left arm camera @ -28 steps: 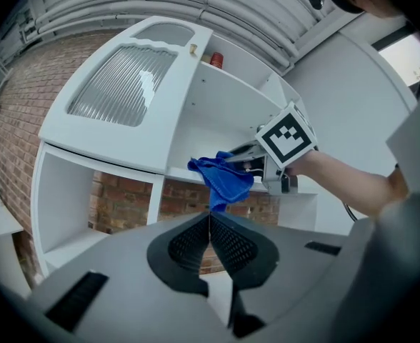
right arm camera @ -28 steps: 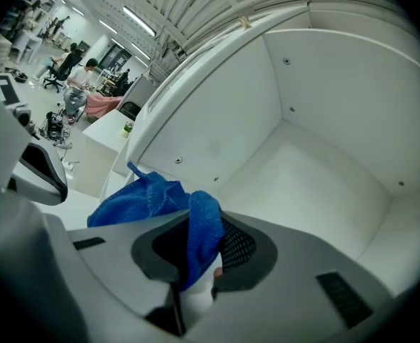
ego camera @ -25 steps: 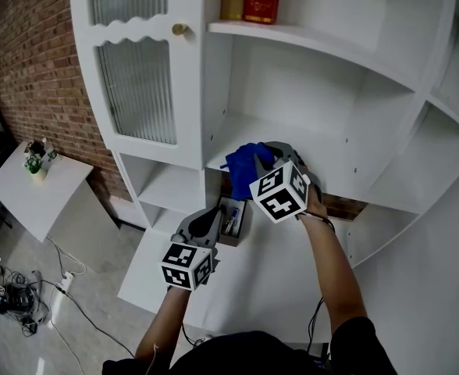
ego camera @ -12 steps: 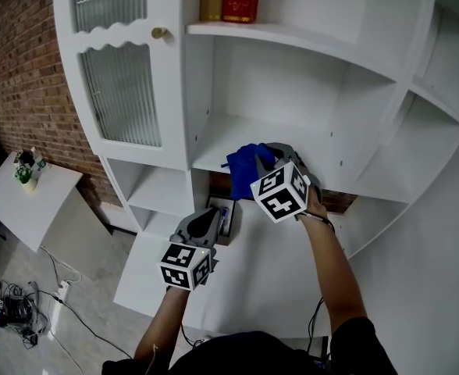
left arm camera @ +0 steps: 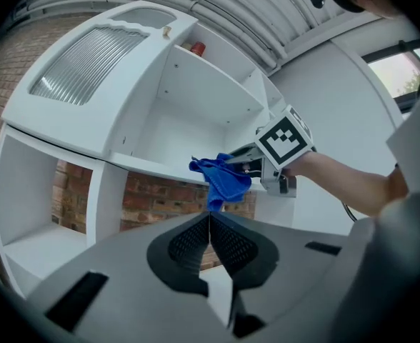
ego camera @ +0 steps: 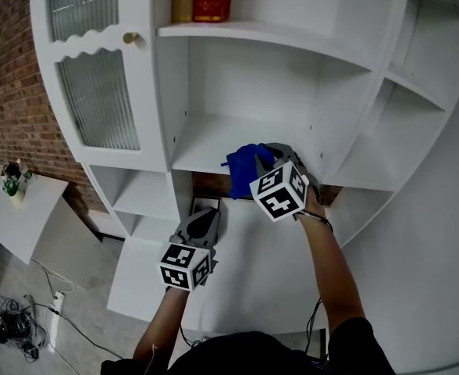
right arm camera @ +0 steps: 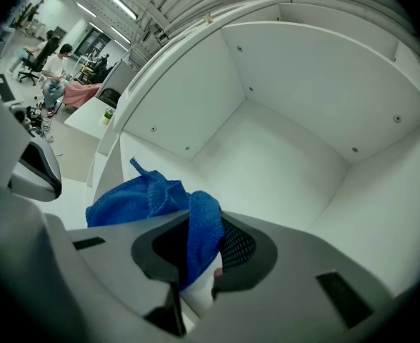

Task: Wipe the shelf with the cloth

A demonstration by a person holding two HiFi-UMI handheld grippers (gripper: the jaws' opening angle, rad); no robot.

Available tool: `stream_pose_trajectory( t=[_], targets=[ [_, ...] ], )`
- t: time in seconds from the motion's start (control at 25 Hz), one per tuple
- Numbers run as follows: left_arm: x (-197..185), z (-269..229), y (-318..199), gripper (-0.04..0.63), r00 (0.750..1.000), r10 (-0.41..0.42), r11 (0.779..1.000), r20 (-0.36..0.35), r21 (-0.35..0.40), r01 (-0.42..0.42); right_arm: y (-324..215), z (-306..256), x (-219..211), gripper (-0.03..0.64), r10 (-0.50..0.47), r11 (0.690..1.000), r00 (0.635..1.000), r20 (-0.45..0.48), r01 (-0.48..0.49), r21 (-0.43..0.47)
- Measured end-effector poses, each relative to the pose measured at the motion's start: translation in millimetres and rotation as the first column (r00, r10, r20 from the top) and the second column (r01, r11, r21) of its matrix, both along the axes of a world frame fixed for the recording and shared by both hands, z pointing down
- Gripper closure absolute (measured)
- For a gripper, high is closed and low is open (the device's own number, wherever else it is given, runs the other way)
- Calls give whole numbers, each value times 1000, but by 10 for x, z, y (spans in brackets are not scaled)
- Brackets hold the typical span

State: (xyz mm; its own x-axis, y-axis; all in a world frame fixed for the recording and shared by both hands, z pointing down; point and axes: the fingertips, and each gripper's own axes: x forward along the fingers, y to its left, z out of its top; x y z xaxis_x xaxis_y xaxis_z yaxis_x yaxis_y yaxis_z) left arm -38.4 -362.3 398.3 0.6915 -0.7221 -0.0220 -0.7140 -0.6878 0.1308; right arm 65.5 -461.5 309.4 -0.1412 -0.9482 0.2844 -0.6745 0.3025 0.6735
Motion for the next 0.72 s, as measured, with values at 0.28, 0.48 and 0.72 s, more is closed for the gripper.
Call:
stream_pose_trajectory(
  t=[0.28,0.48,0.72],
  targets=[
    [254,-28,40,578,999,51,999,-3,7,-51,98,3,359,532,64,998,998,-1,-64,-1],
    [452,-21,100,578,995,95,995,-2,5,-95,182,3,589,532,108,994,994,-2,-108,-1],
    [633,-26,152,578,991,131,991,-3,8,-131,281,10,804,532,145,989,989,5,-145,1]
  ],
)
